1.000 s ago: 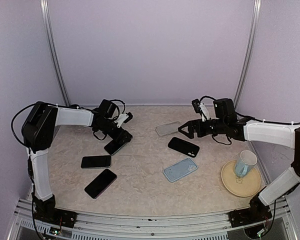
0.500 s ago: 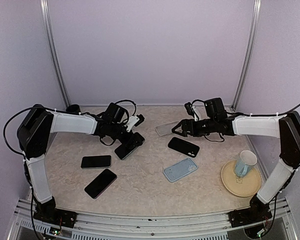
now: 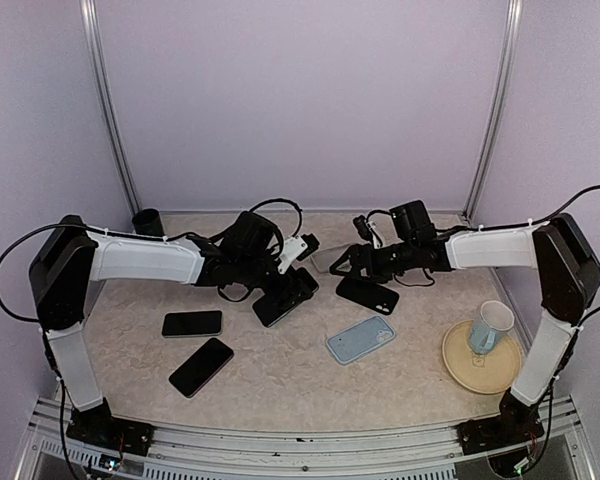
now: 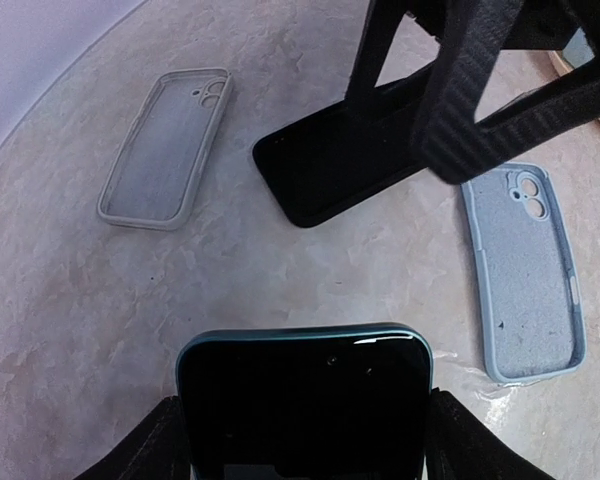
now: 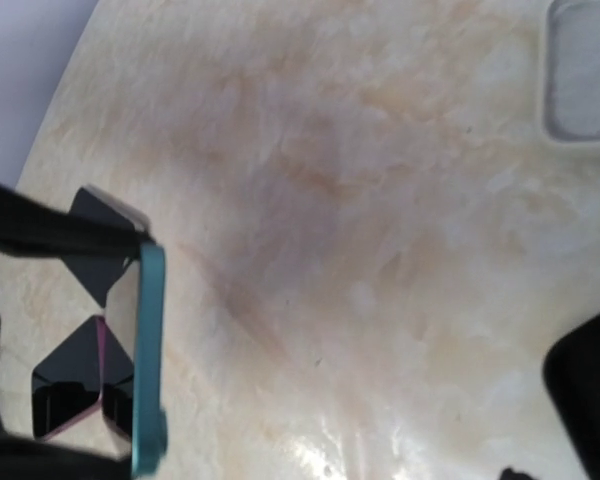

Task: Put the phone into the phone case
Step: Pass from the left arm to the right

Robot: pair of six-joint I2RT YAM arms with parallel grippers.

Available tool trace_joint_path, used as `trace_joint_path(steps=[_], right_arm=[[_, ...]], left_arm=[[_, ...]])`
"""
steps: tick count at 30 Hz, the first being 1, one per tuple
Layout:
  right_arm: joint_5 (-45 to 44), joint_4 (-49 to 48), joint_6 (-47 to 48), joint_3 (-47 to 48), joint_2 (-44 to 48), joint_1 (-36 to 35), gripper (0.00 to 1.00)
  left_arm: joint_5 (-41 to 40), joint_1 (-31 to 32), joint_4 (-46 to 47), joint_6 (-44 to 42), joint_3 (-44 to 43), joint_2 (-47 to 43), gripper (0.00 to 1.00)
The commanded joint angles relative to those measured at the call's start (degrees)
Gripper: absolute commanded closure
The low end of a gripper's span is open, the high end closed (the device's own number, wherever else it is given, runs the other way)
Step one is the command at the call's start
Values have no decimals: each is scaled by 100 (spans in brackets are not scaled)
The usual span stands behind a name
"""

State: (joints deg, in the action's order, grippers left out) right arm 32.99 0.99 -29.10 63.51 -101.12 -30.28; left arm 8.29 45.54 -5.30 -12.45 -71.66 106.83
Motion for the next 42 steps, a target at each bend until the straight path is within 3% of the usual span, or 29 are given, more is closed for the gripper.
trace_joint_path(steps=[1,26,37,42], right_arm=[[216,32,-132,221,-204,-147,17],[1094,-269,-533,623,-899,-609,29],[1381,-297,-663,703,-1101,-654,40],[1622,-401,-792,676,-1199,-654,51]], left_arm=[[-198,245,348,-46,37,-174,100],[-587,739,481,-349,-128,-144,100],[-756,832,486,-468,-107,-158,100],[-776,843,686,-487,-58,-180,100]])
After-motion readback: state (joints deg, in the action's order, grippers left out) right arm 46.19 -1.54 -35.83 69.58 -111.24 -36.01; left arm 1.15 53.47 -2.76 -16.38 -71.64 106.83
